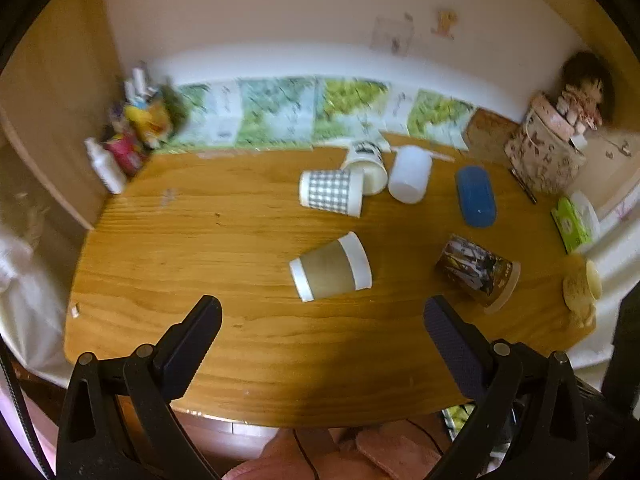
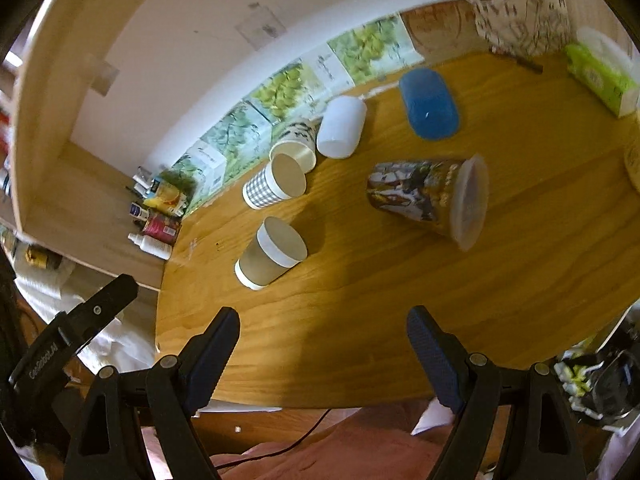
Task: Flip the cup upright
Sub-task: 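Lower the left tool over the checkered cup and close its fingers on it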
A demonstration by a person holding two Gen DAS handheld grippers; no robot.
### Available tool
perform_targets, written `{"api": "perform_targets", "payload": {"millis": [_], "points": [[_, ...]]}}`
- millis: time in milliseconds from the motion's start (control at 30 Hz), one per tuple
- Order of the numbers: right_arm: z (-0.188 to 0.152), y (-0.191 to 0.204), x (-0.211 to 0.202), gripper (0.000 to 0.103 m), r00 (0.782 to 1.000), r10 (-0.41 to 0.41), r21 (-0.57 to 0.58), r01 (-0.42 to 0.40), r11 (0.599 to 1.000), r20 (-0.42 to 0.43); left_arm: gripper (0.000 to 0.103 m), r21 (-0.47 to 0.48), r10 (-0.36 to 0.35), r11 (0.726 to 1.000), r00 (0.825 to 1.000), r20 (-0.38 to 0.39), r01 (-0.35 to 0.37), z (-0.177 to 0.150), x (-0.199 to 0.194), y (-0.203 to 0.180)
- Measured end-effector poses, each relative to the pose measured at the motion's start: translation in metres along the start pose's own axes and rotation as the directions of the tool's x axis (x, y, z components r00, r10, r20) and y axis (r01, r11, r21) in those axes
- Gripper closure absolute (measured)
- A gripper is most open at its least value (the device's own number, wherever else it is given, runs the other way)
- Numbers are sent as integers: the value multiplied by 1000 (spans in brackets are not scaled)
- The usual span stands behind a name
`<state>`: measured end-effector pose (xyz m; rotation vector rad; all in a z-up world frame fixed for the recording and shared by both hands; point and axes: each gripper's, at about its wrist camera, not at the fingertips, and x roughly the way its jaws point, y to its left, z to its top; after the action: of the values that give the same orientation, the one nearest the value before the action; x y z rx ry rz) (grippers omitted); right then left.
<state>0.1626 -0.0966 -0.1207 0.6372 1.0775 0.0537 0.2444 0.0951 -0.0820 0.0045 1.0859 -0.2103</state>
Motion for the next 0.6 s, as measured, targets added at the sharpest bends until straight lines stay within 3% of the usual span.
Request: {"api": "perform_targets", "payload": {"millis": [100, 233, 400, 600], "points": [[6, 4, 17, 17, 999, 22, 46, -20, 999, -43, 2, 58, -16, 998, 998, -67, 20, 16, 20, 4], [12, 6, 39, 17, 996, 38, 125, -28, 992, -79, 2, 199, 14, 980, 995, -102, 7, 34, 41, -1], [17, -1, 62, 17, 990, 92, 268, -60, 962, -110, 2, 355, 45, 935, 993, -110, -3, 52, 69, -4], [22, 3, 80, 17, 988, 99, 314, -56, 948, -122, 2, 476, 58, 879, 991, -121, 7, 70, 94, -5]]}}
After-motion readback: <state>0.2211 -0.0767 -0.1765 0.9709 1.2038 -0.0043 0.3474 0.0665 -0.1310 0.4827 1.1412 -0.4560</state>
